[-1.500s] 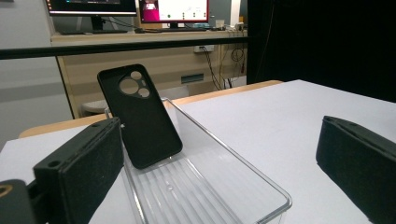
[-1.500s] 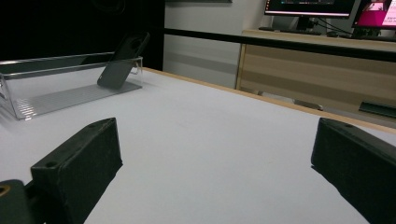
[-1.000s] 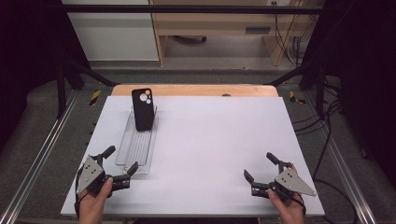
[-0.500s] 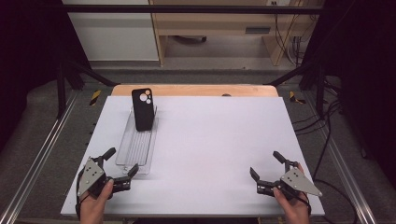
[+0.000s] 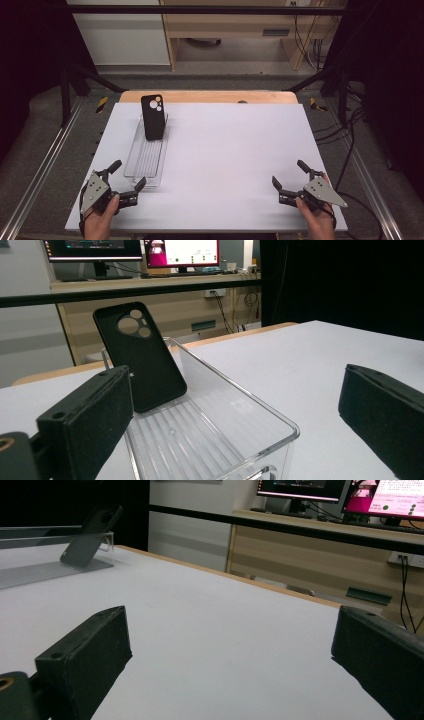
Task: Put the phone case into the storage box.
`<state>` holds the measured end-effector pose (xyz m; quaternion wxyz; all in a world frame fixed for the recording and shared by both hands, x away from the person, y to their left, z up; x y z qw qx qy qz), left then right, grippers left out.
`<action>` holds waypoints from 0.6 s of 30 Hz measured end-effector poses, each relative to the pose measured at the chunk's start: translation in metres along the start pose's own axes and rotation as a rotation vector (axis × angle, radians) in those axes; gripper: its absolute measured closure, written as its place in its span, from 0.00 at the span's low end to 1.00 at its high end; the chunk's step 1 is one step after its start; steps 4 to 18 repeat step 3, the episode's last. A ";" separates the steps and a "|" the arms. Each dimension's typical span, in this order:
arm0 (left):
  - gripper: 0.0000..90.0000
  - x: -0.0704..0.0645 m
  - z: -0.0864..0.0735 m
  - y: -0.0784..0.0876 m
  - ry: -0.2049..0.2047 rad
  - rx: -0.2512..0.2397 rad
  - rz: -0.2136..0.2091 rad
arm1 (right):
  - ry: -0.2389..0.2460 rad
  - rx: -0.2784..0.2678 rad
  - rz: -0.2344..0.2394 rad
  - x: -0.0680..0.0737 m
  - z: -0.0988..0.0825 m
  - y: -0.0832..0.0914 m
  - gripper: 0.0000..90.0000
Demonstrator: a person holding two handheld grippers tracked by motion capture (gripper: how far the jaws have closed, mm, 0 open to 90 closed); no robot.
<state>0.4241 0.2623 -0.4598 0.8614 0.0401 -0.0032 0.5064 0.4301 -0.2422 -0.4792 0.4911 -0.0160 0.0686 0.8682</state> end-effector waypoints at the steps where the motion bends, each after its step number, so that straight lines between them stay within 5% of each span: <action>1: 0.01 -0.001 0.001 0.001 0.005 -0.004 -0.003 | -0.002 0.003 -0.004 -0.001 -0.001 -0.001 0.03; 18: 0.01 -0.002 0.003 0.003 -0.005 -0.009 -0.003 | -0.003 0.017 -0.010 -0.003 -0.004 -0.002 0.03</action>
Point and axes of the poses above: each handheld gripper's, and its own axes: y roughly backward along the jaws, z roughly out of its top, x roughly to its left, the point moved 5 cm from there along -y, roughly forward along the jaws, and after that the axes turned 4 degrees about z, right-handed, at the moved point
